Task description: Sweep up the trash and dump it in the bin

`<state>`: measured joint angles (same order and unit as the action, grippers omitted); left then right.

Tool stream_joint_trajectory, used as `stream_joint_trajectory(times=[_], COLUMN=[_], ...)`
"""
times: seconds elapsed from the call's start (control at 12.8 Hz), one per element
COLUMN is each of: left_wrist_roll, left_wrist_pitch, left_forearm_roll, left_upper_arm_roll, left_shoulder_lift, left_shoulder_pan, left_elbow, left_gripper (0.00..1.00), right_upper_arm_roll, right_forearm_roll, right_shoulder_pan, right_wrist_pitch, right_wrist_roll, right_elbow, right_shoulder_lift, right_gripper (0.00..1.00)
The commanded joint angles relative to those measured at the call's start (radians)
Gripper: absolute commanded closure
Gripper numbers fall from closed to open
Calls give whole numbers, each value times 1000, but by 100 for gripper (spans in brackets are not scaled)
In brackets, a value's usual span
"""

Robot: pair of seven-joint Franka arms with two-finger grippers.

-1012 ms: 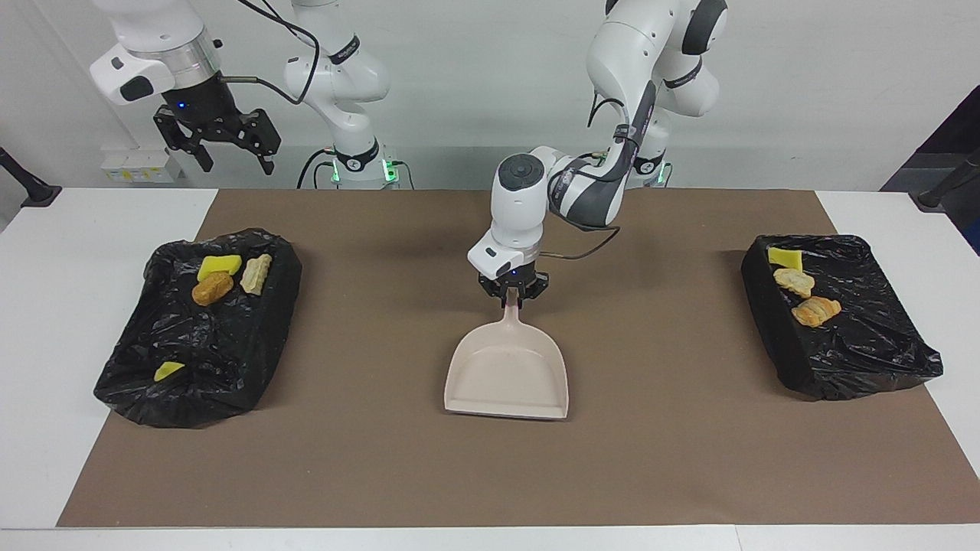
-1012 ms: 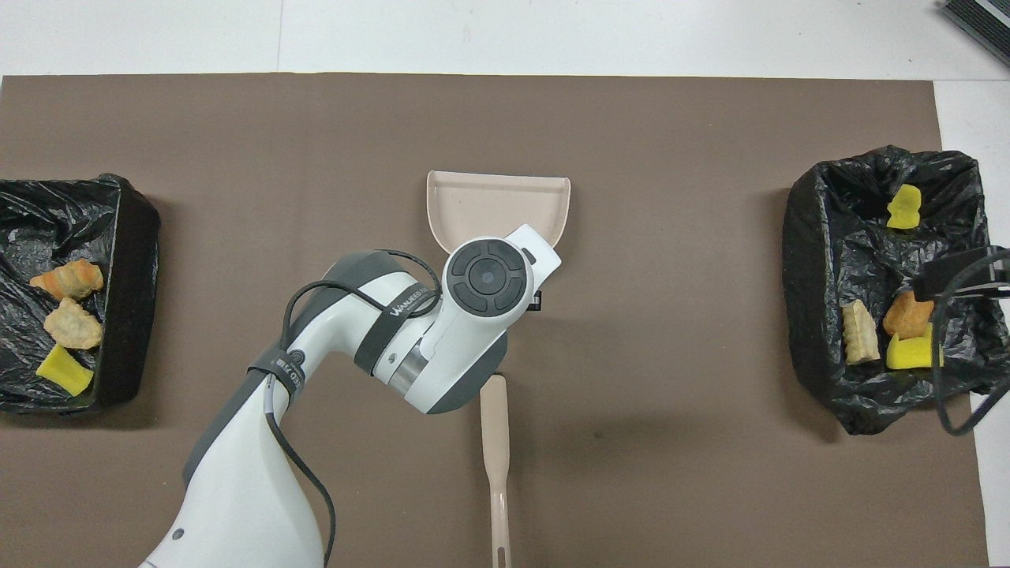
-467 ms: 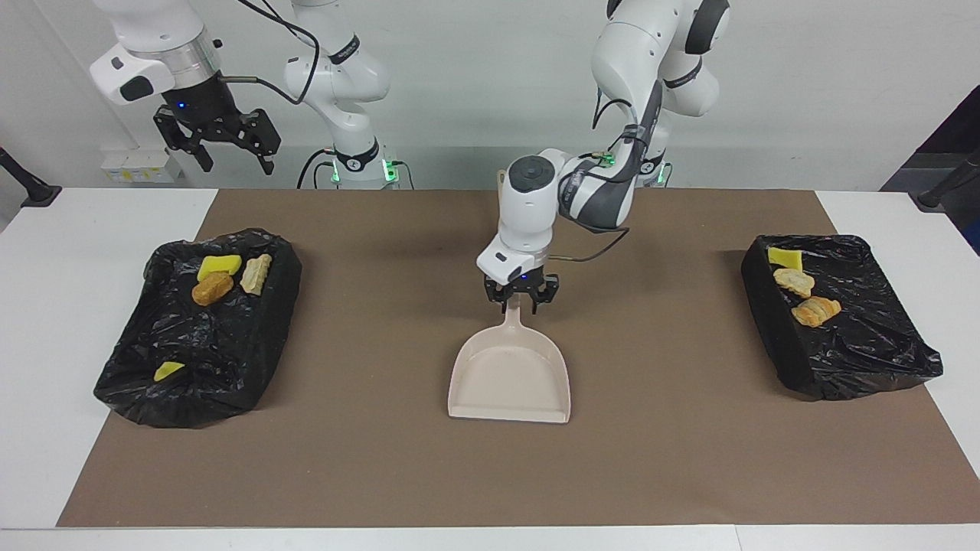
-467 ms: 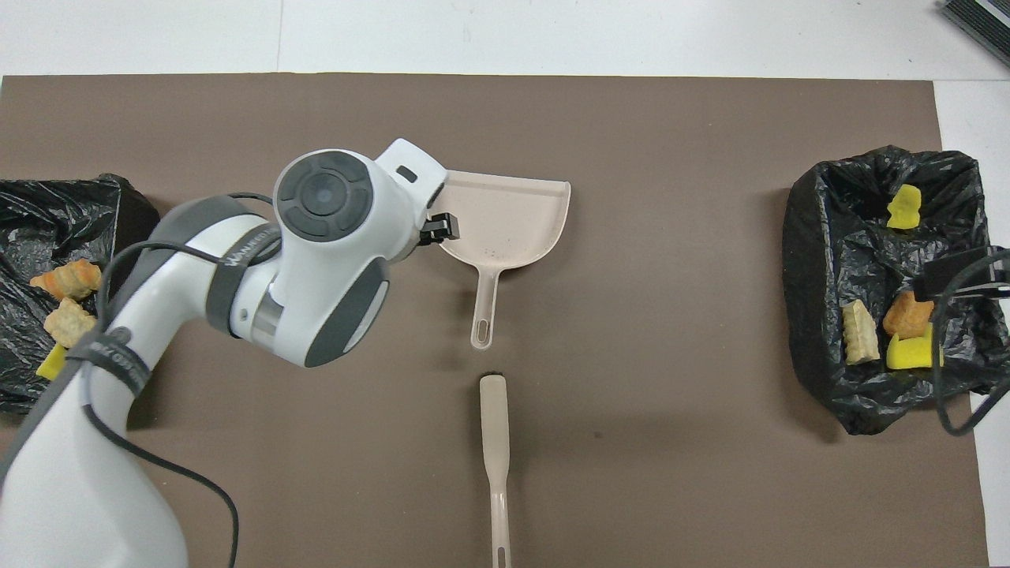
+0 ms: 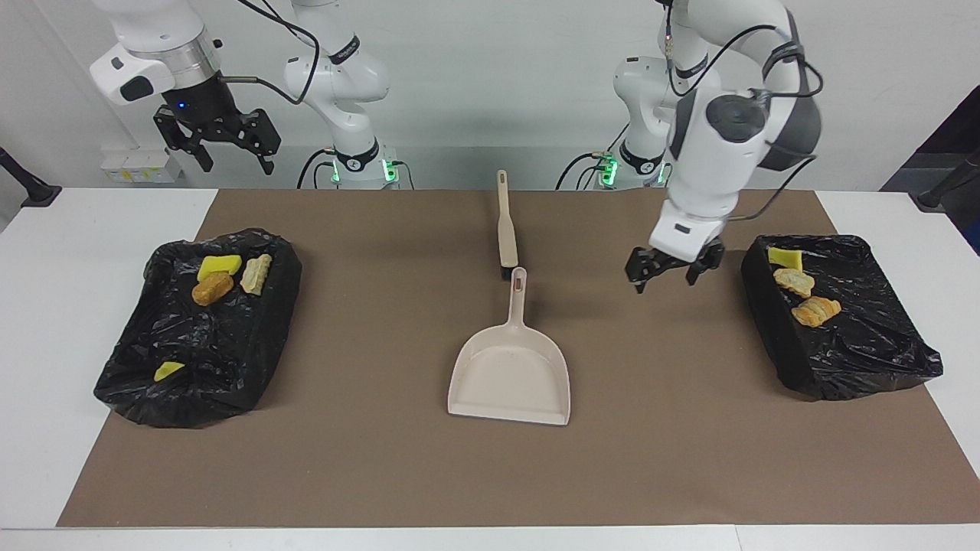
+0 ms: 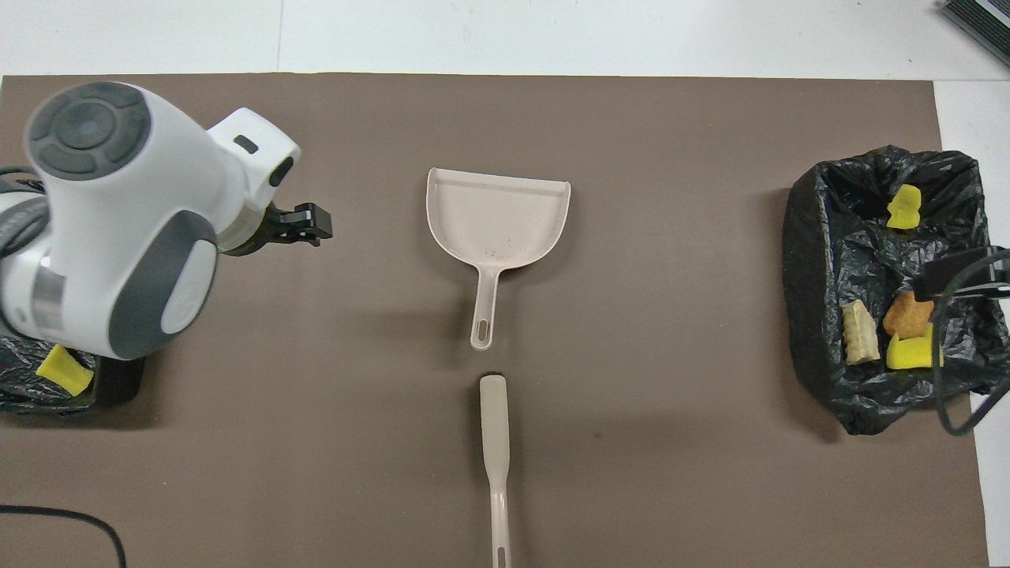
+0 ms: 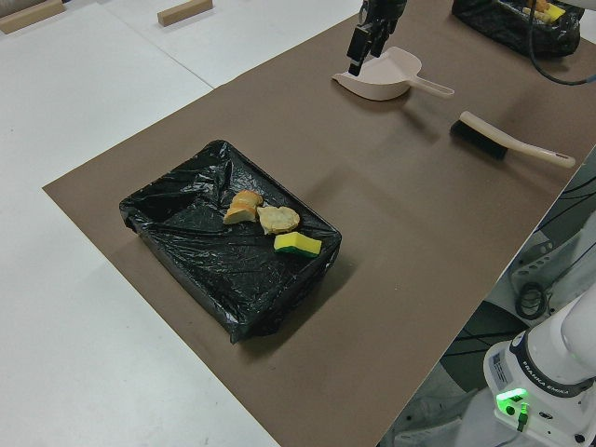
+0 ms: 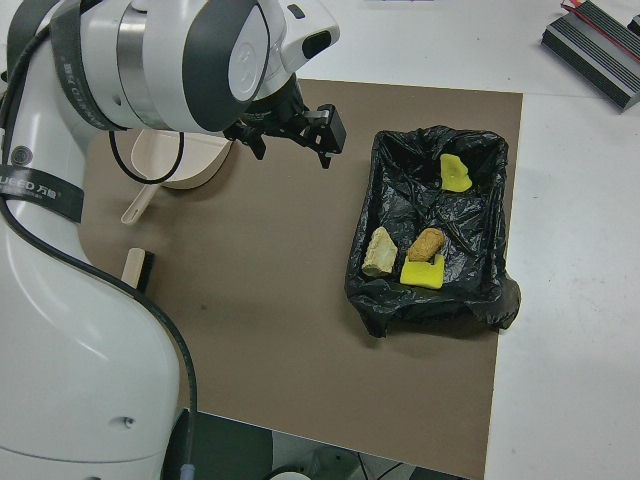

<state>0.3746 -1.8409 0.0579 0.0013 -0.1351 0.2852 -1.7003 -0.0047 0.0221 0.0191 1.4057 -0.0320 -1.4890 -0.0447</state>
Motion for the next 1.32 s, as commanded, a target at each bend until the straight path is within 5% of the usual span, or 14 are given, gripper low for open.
stream_joint_trajectory(times=[0.0,0.47,0.86,1.25], left_wrist_roll=[-118,-293,-348,-339], left_wrist_pitch=[55,112,327,374], left_forearm_roll=[-10,-10,2,-19], left_upper_arm_roll=[-11,-9,-3,-43], left_shoulder_lift=[78,149,157,241], left_shoulder_pan=[-82,-202,-213,-218], left_elbow=[-52,-29,152,137], left_gripper=[0,0,0,0], right_upper_arm_roll=[0,0,0,0], right_forearm_roll=[-18,-18,-18,-18], right_shoulder_pan=[4,4,4,4], right_wrist_pitch=[-10,-10,-10,-10], right_wrist_roll=[20,20,20,20], right_elbow=[-10,-10,-10,-10], right_shoulder_lift=[-15,-14,-15,-14], right_gripper=[0,0,0,0])
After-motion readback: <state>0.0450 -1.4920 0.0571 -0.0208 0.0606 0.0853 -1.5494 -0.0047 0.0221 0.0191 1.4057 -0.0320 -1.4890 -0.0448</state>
